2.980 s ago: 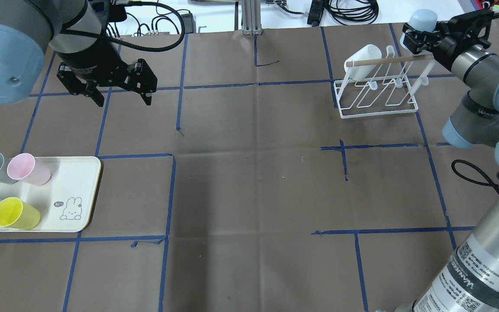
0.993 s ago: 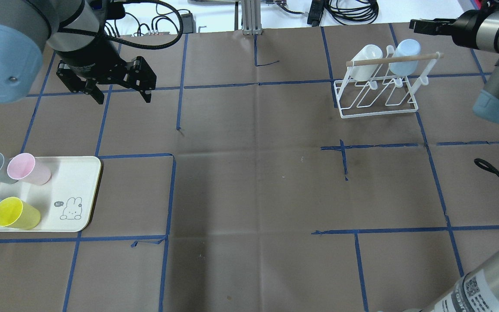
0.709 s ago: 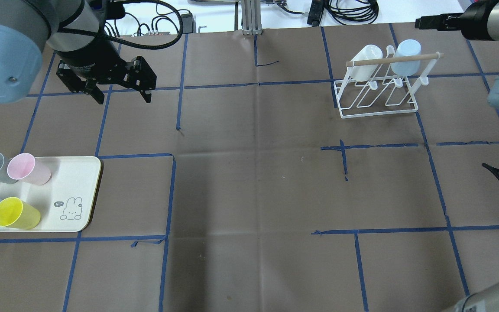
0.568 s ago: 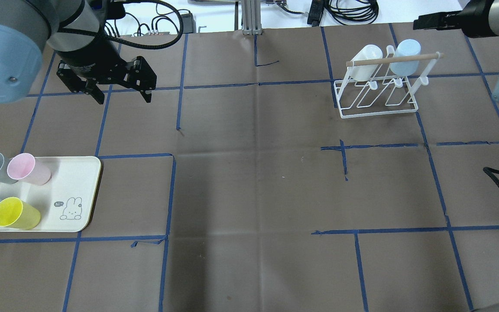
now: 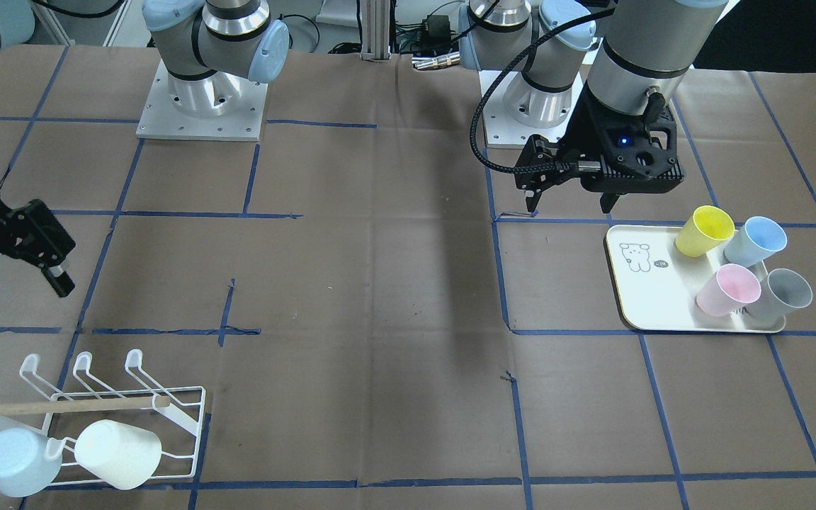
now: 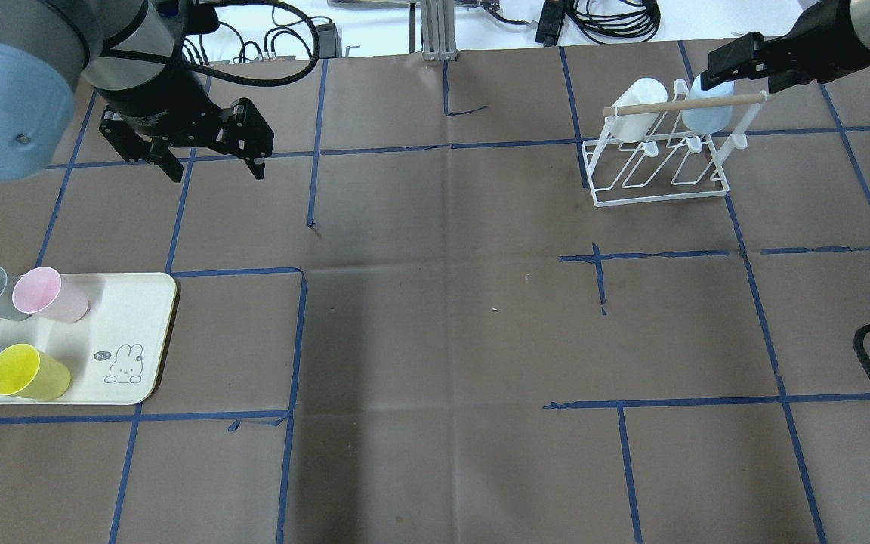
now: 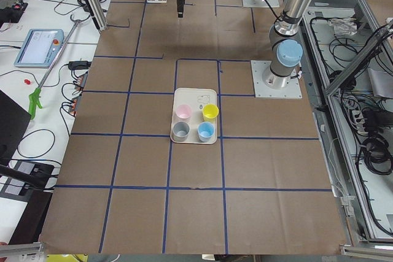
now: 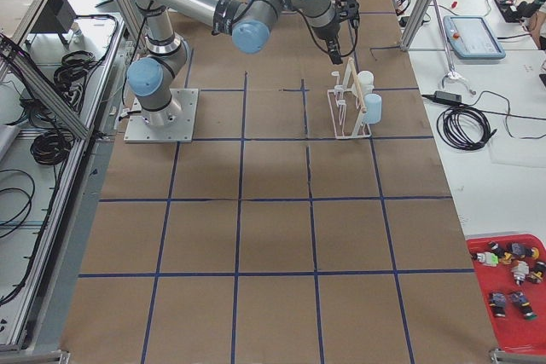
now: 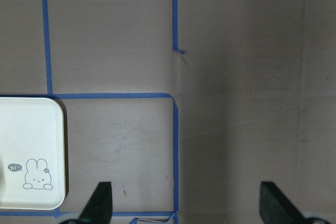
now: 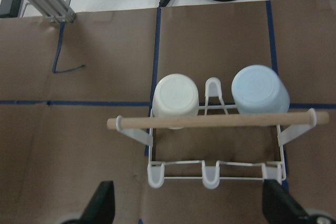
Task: Transfer IKEA cup to right arm and place on rack
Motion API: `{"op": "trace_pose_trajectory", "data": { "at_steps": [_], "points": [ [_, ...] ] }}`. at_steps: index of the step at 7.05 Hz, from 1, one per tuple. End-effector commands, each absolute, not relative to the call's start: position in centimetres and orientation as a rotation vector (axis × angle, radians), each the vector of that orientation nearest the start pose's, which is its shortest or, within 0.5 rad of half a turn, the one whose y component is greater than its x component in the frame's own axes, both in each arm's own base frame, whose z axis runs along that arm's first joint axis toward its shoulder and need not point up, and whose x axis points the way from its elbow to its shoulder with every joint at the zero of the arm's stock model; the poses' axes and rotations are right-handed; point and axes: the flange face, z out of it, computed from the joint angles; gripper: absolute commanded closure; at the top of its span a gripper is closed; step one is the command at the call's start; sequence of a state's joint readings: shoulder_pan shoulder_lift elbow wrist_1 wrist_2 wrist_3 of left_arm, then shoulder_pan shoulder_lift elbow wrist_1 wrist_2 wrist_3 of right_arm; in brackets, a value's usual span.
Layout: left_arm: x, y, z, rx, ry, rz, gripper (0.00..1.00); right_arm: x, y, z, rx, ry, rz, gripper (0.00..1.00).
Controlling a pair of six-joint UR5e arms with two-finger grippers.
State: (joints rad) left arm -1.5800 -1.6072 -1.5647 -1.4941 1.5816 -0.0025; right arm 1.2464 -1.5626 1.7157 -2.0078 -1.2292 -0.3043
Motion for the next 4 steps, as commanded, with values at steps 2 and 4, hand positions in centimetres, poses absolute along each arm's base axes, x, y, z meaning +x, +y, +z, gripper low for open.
{"op": "trace_pose_trajectory", "data": {
  "at_steps": [2, 4],
  "points": [
    [-13.7, -51.5, 47.4, 0.009, 3.131, -0.055, 0.01, 3.2, -49.3, 48.6, -0.047, 2.864, -0.011, 0.00],
    [-13.7, -51.4, 47.6, 0.009, 3.131, -0.058, 0.01, 8.1, -48.0, 48.9, -0.218, 2.926, 0.040, 0.00]
  ]
}}
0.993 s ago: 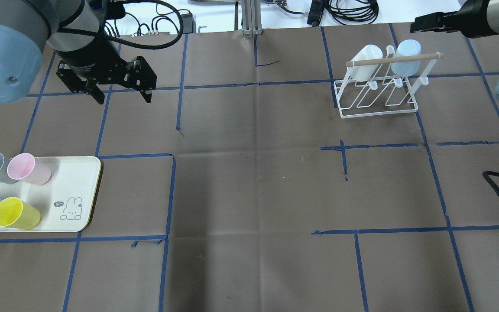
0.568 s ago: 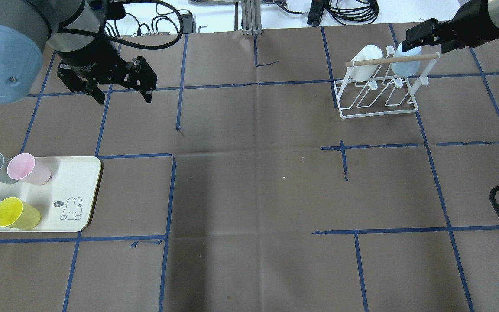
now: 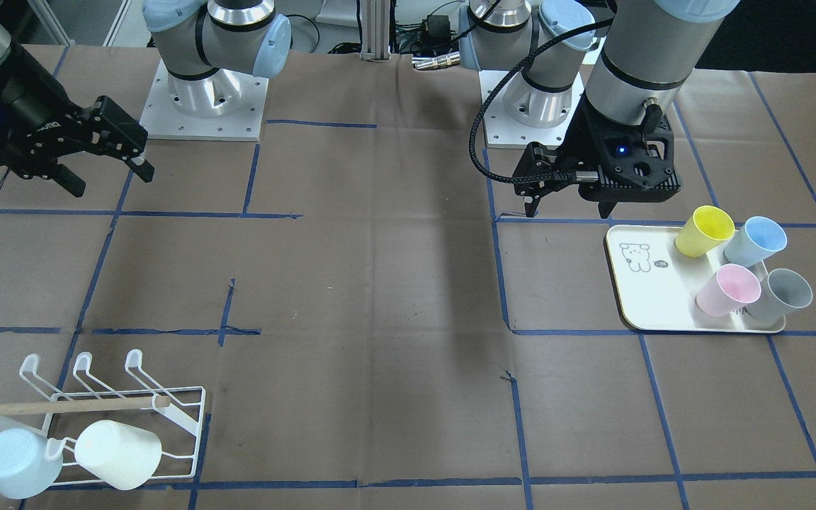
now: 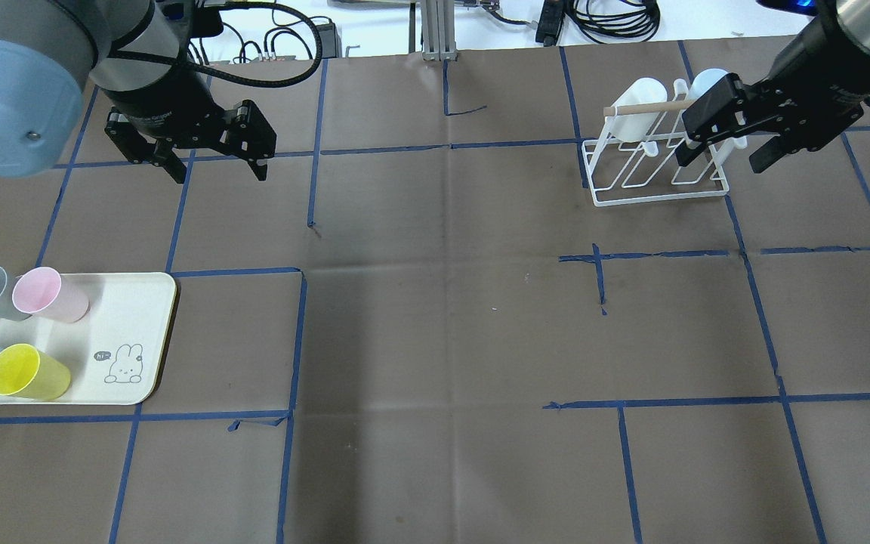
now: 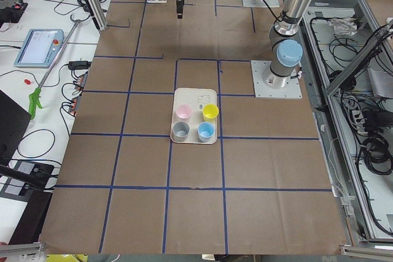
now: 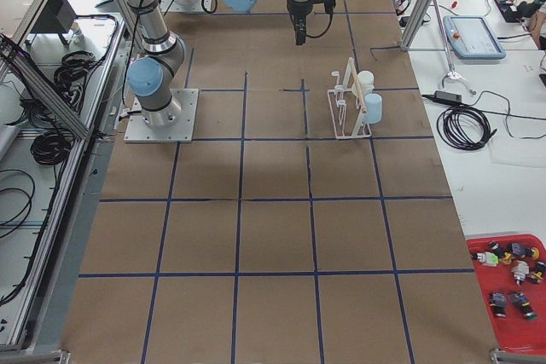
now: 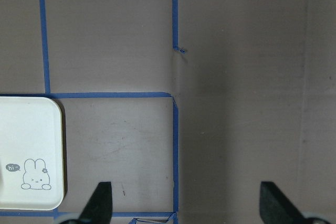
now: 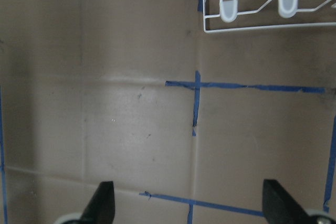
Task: Transfer IKEA cup to right arm and place on rack
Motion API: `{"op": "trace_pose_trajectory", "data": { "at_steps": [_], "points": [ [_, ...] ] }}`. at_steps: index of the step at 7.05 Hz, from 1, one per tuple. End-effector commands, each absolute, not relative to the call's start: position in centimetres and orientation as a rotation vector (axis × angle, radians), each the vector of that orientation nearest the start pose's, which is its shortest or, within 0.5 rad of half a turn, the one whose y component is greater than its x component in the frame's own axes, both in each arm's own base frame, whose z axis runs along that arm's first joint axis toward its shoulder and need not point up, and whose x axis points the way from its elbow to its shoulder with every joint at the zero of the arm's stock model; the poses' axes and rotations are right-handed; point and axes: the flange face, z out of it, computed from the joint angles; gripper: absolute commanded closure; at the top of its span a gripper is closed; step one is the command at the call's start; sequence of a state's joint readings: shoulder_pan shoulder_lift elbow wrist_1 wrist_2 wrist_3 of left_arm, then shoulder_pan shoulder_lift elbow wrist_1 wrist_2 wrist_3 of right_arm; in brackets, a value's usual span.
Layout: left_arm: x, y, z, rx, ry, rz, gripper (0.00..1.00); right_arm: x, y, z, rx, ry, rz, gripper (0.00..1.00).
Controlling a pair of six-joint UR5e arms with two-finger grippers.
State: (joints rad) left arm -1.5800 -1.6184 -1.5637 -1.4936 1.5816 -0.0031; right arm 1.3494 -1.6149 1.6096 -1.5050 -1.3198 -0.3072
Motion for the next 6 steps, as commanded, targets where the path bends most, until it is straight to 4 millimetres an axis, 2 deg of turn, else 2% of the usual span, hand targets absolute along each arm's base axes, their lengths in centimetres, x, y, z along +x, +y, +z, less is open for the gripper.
{"op": "trace_pose_trajectory", "data": {
  "at_steps": [1, 2, 3, 4, 6],
  "points": [
    [-13.7, -51.4, 47.6, 0.009, 3.131, -0.060, 0.01, 11.0, -47.1, 49.0, -0.253, 3.011, 0.077, 0.00],
    [-13.7, -51.4, 47.5, 0.009, 3.132, -0.055, 0.01, 13.5, -46.5, 48.9, -0.122, 3.035, 0.086, 0.00],
    [-13.7, -51.4, 47.6, 0.009, 3.132, -0.058, 0.01, 15.0, -46.1, 48.5, -0.125, 3.033, 0.091, 0.00],
    [-13.7, -51.3, 47.6, 0.009, 3.132, -0.060, 0.01, 15.1, -46.8, 48.9, -0.135, 3.037, -0.010, 0.00],
    [-13.7, -51.3, 47.6, 0.009, 3.132, -0.060, 0.01, 15.7, -46.4, 47.5, -0.167, 3.074, -0.009, 0.00]
  ]
}}
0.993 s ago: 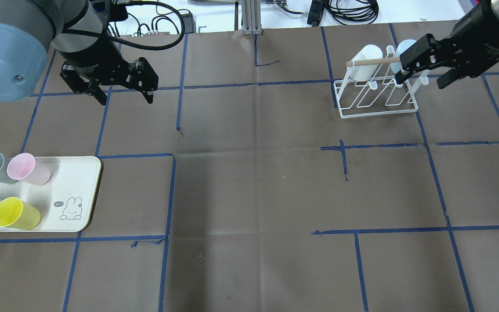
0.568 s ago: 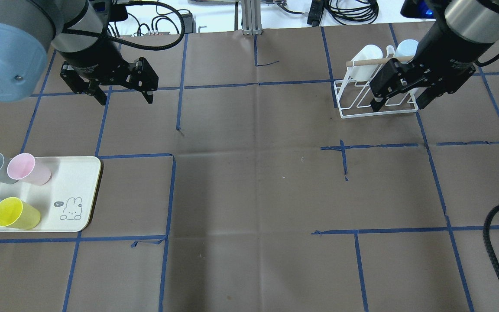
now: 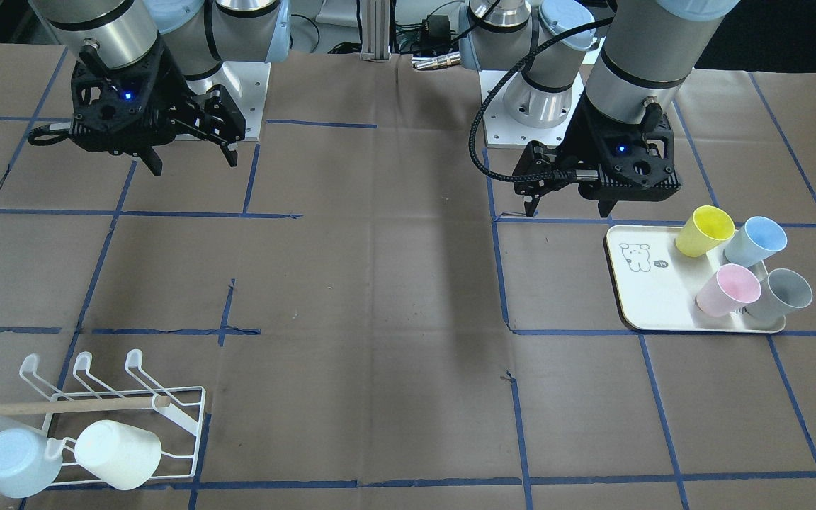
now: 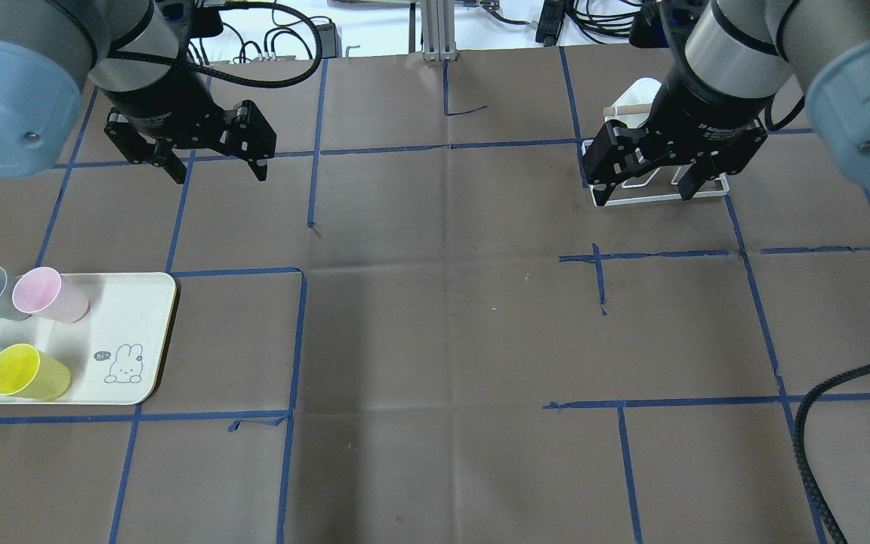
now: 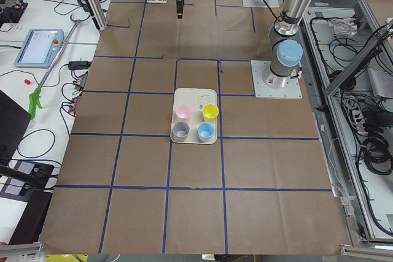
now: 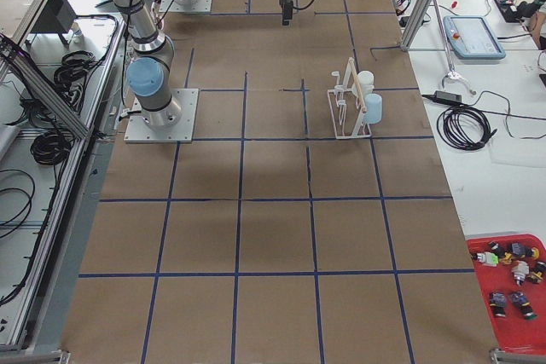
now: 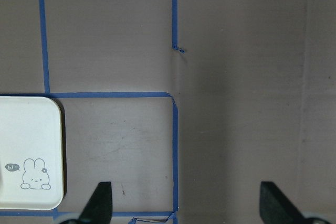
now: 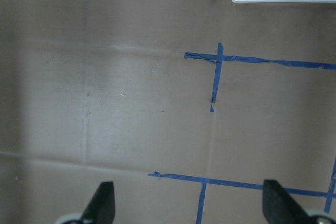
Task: Transfer IKEA cup to right arm and place on rack
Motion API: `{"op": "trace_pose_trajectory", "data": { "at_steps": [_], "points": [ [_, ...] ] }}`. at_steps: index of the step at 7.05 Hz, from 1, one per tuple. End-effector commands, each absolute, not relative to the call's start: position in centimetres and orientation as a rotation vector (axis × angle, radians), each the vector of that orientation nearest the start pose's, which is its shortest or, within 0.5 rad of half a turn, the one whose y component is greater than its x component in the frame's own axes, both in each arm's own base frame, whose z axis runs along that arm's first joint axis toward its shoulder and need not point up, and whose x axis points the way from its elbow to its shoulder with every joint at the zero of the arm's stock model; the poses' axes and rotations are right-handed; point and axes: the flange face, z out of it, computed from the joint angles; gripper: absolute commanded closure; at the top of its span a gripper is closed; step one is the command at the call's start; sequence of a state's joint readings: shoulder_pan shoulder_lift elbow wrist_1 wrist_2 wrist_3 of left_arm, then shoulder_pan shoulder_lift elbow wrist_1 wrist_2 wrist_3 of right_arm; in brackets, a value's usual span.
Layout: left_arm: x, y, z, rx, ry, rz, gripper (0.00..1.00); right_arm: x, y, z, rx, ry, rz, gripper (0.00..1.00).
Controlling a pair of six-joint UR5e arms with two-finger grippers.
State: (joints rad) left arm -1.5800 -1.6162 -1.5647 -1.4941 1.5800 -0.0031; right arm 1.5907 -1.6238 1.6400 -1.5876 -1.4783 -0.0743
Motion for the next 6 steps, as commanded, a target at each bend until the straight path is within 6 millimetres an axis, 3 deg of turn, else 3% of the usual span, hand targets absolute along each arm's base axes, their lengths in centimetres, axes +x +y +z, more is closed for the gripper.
{"op": "trace_pose_trajectory", "data": {
  "at_steps": [1, 6],
  "points": [
    [-13.71, -51.30, 47.63, 0.009, 3.132, -0.060, 0.01, 16.55, -45.92, 46.76, -0.208, 3.125, 0.000, 0.00],
    [-13.73, -51.30, 47.63, 0.009, 3.134, -0.060, 0.01, 16.66, -46.38, 46.81, -0.206, 3.118, -0.036, 0.00]
  ]
}}
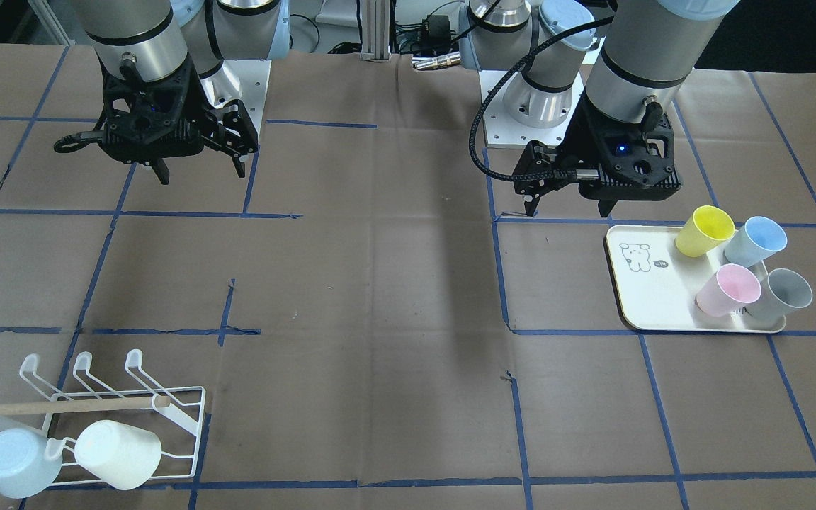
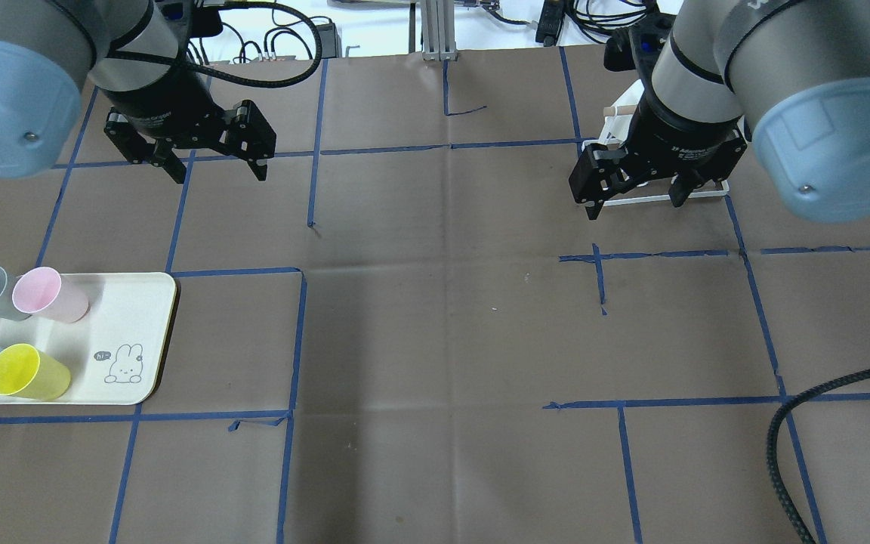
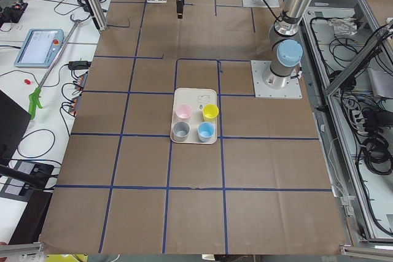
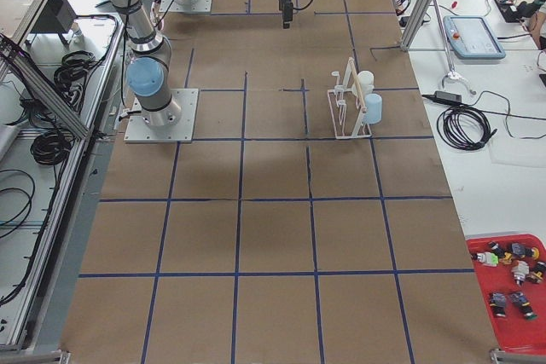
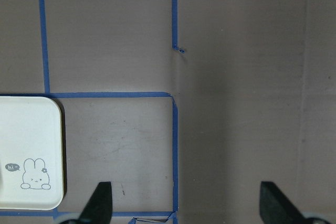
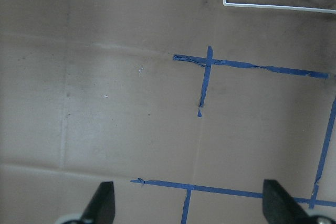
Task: Transfer IKEA cup to right arm and place on rack
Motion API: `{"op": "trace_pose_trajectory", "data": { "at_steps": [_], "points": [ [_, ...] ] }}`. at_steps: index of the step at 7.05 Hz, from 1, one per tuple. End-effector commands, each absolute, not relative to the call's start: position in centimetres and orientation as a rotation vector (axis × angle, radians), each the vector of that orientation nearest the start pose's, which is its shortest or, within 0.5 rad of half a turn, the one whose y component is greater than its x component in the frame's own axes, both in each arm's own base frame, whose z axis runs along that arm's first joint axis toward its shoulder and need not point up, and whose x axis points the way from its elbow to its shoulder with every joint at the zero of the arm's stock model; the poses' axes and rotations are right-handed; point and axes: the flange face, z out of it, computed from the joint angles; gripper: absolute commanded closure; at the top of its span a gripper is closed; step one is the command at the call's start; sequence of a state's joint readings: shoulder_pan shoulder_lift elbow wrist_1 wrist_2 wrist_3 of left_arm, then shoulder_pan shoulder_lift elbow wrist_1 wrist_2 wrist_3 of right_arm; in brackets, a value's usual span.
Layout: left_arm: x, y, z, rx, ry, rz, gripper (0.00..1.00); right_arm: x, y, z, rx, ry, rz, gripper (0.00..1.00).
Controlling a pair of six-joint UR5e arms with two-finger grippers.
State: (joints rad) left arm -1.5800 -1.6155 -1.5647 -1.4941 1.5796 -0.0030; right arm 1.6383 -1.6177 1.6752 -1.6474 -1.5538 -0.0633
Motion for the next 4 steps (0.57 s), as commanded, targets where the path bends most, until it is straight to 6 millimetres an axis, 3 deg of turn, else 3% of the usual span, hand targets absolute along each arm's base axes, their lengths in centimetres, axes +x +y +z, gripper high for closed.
{"op": "trace_pose_trajectory", "data": {
  "at_steps": [1, 4],
  "points": [
    [-13.71, -51.30, 47.63, 0.009, 3.132, -0.060, 0.01, 16.68, -46.38, 46.81, -0.206, 3.116, -0.036, 0.00],
    [-13.73, -51.30, 47.63, 0.009, 3.134, -0.060, 0.01, 16.63, -46.43, 46.60, -0.206, 3.115, -0.031, 0.00]
  ]
}}
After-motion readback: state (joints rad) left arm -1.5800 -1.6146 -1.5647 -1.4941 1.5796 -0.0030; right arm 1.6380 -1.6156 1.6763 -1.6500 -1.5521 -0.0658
